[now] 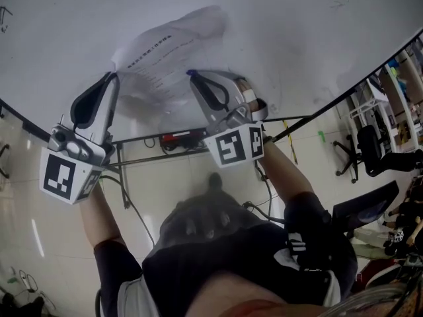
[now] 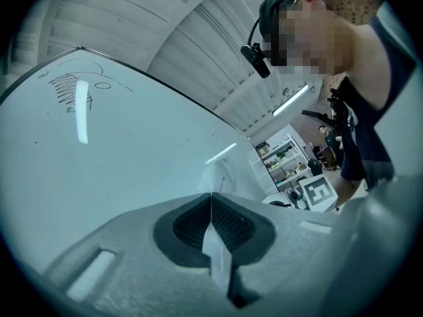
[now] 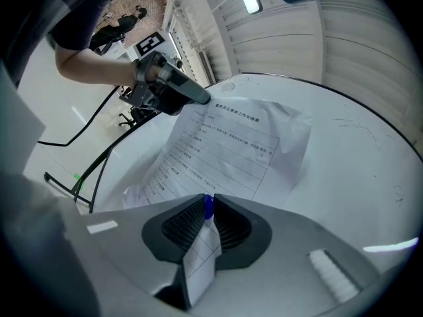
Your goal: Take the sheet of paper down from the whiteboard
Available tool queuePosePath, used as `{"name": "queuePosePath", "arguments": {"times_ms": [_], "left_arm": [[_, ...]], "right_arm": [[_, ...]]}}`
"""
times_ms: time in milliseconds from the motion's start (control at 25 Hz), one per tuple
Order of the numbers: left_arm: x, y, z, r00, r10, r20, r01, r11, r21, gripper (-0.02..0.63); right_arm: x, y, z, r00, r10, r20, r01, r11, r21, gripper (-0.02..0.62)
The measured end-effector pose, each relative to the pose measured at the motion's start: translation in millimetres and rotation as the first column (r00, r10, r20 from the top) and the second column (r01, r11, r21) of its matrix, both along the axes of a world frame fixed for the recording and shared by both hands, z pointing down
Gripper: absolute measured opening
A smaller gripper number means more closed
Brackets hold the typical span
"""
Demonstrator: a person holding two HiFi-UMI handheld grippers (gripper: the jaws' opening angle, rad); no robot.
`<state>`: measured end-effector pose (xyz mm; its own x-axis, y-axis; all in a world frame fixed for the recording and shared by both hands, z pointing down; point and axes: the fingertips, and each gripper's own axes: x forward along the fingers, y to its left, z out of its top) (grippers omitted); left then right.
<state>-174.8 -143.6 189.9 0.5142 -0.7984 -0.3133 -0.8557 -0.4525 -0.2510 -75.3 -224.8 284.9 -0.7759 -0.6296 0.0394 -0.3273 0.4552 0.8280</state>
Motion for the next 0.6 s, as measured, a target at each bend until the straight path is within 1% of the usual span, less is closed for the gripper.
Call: {"name": "queuePosePath", "arguments": {"times_ms": [120, 160, 280, 400, 480, 560, 600], "left_arm": [[-2.0, -1.6, 1.0, 0.998, -0.036, 0.054, 0.036, 0.999, 0.000, 0.005], [-2.1, -1.3, 1.0, 0.998, -0.038, 0.057, 0.038, 0.999, 0.001, 0.005], [0.8, 1.2, -0.4, 0.999, -0.008, 0.032, 0.008, 1.000, 0.013, 0.005], [1.5, 1.1, -1.5, 1.000, 0.001, 0.028, -0.002, 1.000, 0.018, 0.005], [0.4, 1.0, -2.0, 1.000, 0.001, 0.023, -0.002, 1.000, 0.020, 0.005], [-0.6, 0.7, -2.5, 1.000, 0.003, 0.015, -0.003, 1.000, 0.021, 0.005], [-1.1, 0.4, -2.7, 1.000, 0.003, 0.012, -0.003, 1.000, 0.021, 0.005]], "right_arm": [[-1.6, -4.4, -2.1, 1.000, 0.012, -0.006, -0.012, 1.000, 0.011, 0.049], [-1.4, -6.1, -2.4, 1.000, 0.019, -0.010, -0.019, 1.000, 0.017, 0.034], [-1.8, -6.3, 0.4, 0.999, 0.025, -0.032, -0.024, 0.999, 0.046, 0.018], [-1.8, -5.8, 1.4, 0.999, 0.030, -0.036, -0.027, 0.997, 0.073, 0.015], [-2.1, -4.1, 1.6, 0.999, 0.030, -0.032, -0.027, 0.996, 0.081, 0.011], [-3.0, -1.0, 3.9, 1.000, 0.015, -0.021, -0.014, 0.998, 0.067, 0.000], [-4.1, 0.5, 6.8, 1.000, 0.005, -0.019, -0.004, 0.999, 0.047, 0.037]]}}
